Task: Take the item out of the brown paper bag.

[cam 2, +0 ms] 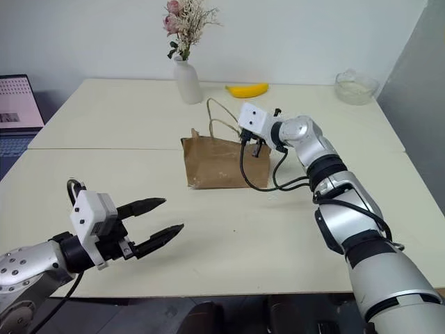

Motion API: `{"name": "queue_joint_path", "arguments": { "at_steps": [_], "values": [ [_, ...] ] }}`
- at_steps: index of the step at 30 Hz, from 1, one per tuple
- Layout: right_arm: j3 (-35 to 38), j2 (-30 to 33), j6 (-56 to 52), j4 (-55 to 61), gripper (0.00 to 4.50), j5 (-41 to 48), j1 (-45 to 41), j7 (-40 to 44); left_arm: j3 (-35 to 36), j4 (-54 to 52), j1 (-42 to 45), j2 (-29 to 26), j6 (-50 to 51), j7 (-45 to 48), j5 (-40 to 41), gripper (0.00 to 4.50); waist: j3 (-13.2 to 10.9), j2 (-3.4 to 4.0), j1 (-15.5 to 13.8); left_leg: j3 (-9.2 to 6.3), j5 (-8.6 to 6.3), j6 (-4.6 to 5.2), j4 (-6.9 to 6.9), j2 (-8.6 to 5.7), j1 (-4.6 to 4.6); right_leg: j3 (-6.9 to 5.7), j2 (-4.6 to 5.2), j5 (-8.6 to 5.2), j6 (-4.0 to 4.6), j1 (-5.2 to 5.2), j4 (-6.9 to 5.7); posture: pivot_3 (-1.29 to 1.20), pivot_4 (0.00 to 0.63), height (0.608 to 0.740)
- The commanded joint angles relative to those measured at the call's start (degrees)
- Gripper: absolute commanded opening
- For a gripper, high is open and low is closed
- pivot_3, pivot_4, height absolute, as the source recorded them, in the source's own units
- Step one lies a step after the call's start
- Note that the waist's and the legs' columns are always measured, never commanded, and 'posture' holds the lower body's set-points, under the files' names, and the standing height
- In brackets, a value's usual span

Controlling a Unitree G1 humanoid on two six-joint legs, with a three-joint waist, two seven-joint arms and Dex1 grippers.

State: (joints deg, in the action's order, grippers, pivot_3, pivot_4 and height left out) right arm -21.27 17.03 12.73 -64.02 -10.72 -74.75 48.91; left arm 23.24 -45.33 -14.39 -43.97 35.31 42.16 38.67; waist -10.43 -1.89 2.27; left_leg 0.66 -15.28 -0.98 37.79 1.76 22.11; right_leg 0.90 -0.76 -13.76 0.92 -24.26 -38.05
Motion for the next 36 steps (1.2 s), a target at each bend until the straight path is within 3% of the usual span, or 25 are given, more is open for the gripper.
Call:
{"name": "queue_joint_path", "arguments": {
  "at_steps": [1, 5, 13, 19, 22, 26, 34, 36],
  "values": [
    [1.59, 3.41, 2.77, 6.98, 0.03, 2.79, 1.87, 11.6, 2.67, -2.61, -2.38, -1.26, -1.86, 1.46, -0.59, 3.76, 0.0, 0.0, -0.17, 0.0, 0.0, 0.0, 0.0, 0.0, 0.0, -0.01, 0.01, 0.0, 0.0, 0.01, 0.0, 0.0, 0.15, 0.74],
    [2.04, 5.78, 0.58, 18.48, 0.03, 6.14, 8.66, 19.63, 3.42, -3.18, -5.47, -1.28, -3.14, 2.46, -1.37, 3.76, -0.01, 0.02, -0.45, -0.05, -0.01, 0.0, -0.01, 0.02, -0.07, -0.06, 0.02, -0.01, 0.0, 0.08, 0.0, 0.0, 0.15, 0.74],
    [1.28, 9.41, -4.76, 37.15, 0.03, 7.55, 19.96, 24.53, 5.21, -3.81, -11.11, -2.4, -5.14, 6.29, -2.72, 3.76, -0.08, 0.15, -0.51, -0.06, 0.0, 0.0, 0.0, 0.04, -0.21, -0.07, -0.01, -0.01, 0.04, 0.14, -0.1, 0.0, 0.15, 0.74],
    [1.97, 11.56, -8.36, 47.22, 0.03, 9.85, 25.98, 26.13, 13.0, -5.11, -20.69, -3.68, -4.78, 13.25, -0.66, 3.76, -0.13, 0.21, -0.51, -0.01, -0.01, 0.0, 0.0, 0.03, -0.18, -0.04, 0.0, -0.17, 0.3, 0.12, -0.03, 0.0, 0.15, 0.74],
    [3.37, 13.1, -12.56, 55.51, 0.03, 13.41, 30.71, 27.1, 16.97, 0.08, -15.04, -6.13, -3.87, 11.61, 0.13, 3.76, -0.15, 0.25, -0.87, -0.08, 0.0, 0.0, 0.02, 0.03, -0.2, -0.1, 0.0, -0.18, 0.34, 0.12, -0.08, 0.0, 0.15, 0.74],
    [5.78, 16.44, -23.92, 69.83, 0.93, 19.89, 38.41, 26.85, 10.36, 2.85, -10.1, -10.46, -11.14, 14.85, -8.19, 4.5, -0.21, 0.35, -1.28, -0.29, 0.01, -0.02, 0.04, 0.01, -0.2, -0.27, -0.03, -0.19, 0.35, 0.18, -0.07, 0.0, 0.15, 0.74],
    [10.42, 25.03, -42.93, 91.47, 3.81, 29.54, 53.63, 22.12, -9.11, 8.77, -0.99, -12.87, -29.8, 21.95, -21.59, 4.5, -0.22, 0.37, -1.37, -0.03, -0.1, -0.11, -0.01, -0.02, -0.08, -0.08, 0.07, -0.09, -0.06, 0.13, 0.14, 0.0, 0.15, 0.74],
    [11.65, 26.13, -45.69, 94.56, 3.81, 30.74, 56.8, 19.88, -15.31, 12.9, 3.79, -12.9, -35.19, 23.75, -25.73, 4.5, -0.23, 0.38, -1.45, -0.07, -0.1, -0.11, -0.02, -0.01, -0.09, -0.11, 0.04, -0.2, 0.13, 0.12, 0.1, 0.0, 0.15, 0.74]
  ]
}}
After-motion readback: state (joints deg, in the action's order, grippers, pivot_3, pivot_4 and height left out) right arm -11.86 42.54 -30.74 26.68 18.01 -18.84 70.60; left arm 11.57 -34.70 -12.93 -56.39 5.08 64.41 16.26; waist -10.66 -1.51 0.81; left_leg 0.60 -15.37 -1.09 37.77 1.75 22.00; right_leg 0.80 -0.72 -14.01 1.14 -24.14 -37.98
